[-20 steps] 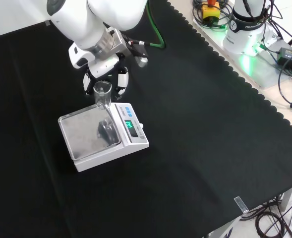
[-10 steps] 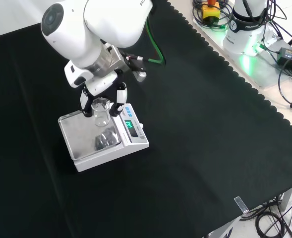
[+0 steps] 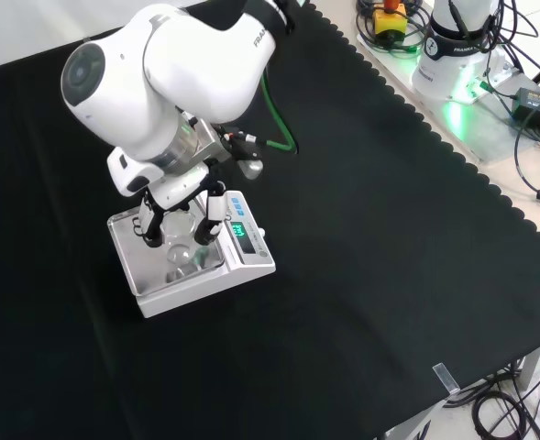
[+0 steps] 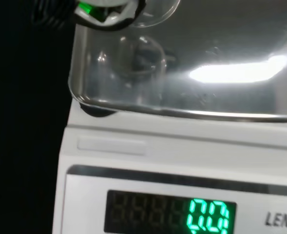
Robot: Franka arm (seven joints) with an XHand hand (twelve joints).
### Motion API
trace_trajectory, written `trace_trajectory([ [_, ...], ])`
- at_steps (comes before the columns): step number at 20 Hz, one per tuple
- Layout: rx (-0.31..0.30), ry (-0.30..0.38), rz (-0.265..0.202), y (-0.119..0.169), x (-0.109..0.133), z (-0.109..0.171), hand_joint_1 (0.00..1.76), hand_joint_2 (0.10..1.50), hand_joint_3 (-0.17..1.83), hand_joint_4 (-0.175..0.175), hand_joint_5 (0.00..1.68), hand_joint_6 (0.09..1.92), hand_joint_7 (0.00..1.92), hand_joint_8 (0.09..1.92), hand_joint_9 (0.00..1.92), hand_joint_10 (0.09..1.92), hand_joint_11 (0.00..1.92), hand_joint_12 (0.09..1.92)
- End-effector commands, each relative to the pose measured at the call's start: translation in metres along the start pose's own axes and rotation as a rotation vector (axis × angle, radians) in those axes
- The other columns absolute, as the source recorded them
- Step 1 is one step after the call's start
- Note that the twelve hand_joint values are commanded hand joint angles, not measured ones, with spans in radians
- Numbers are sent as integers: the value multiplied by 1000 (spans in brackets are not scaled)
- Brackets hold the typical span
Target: Put the beaker on the electronic balance.
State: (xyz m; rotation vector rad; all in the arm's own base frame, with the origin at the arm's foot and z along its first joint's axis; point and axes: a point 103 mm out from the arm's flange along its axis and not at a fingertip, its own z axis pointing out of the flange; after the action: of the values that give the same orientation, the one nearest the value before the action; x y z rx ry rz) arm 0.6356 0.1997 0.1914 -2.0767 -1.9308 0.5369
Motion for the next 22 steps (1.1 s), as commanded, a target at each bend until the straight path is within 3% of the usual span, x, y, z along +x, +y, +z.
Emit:
trace_trajectory([
  [1,56,-52,2,20,16,24,1019,733,671,-175,552,736,942,713,1478,87,1415,744],
  [12,91,-58,56,40,-5,40,1015,735,672,-175,536,732,915,723,1445,87,1360,792],
  [17,82,-58,42,34,-11,35,1000,724,677,-175,459,674,843,745,1390,87,1280,851],
  [19,55,-82,21,25,-10,25,917,671,657,-175,329,473,602,777,1175,87,1024,1044],
  [22,-3,-90,-8,9,-6,4,751,603,486,-175,129,150,121,707,658,87,604,1323],
])
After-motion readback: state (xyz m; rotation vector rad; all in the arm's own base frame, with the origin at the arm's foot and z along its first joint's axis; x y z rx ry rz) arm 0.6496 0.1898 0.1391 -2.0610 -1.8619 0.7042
